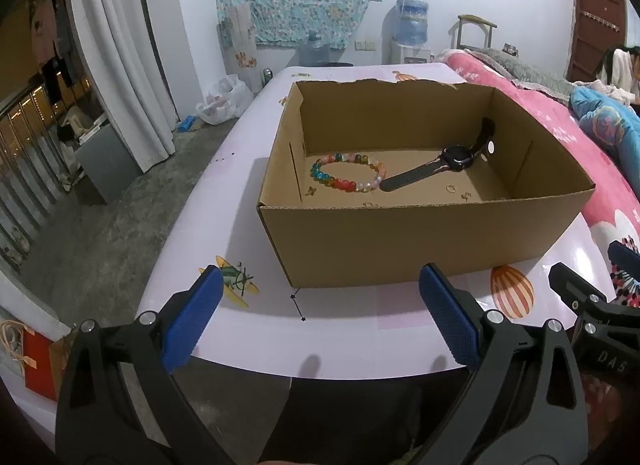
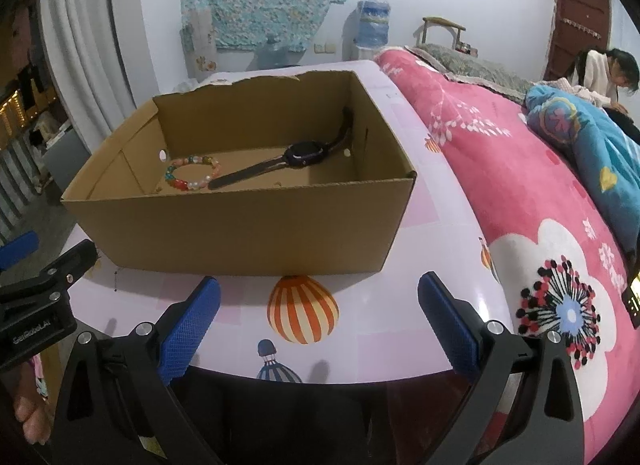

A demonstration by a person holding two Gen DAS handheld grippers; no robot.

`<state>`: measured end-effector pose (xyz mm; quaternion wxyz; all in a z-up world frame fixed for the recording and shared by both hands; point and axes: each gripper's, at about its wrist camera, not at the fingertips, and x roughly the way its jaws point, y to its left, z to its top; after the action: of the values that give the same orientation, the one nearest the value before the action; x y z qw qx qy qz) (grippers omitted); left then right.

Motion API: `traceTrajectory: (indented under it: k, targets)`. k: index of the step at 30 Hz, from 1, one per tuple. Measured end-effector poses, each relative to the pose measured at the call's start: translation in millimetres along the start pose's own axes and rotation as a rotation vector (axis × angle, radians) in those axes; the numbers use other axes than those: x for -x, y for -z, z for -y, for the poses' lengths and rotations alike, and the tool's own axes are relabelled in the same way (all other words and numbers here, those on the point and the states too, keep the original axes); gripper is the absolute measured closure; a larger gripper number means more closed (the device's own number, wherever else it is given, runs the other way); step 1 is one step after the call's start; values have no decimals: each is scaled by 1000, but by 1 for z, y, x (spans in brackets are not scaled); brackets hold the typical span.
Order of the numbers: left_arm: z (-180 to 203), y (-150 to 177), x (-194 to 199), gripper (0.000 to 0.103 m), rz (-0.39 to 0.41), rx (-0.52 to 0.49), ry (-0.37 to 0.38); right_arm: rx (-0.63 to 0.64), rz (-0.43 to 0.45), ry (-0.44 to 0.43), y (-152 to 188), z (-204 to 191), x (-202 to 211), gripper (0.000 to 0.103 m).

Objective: Organize jewelry

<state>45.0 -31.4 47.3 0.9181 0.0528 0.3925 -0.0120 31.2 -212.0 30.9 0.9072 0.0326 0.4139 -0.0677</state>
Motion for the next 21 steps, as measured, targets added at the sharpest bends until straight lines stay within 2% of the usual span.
traceTrajectory:
  k: [21]
  targets:
    - [1,1,-7,8,-57,34,43,-30,-19,3,-2,6,0,7]
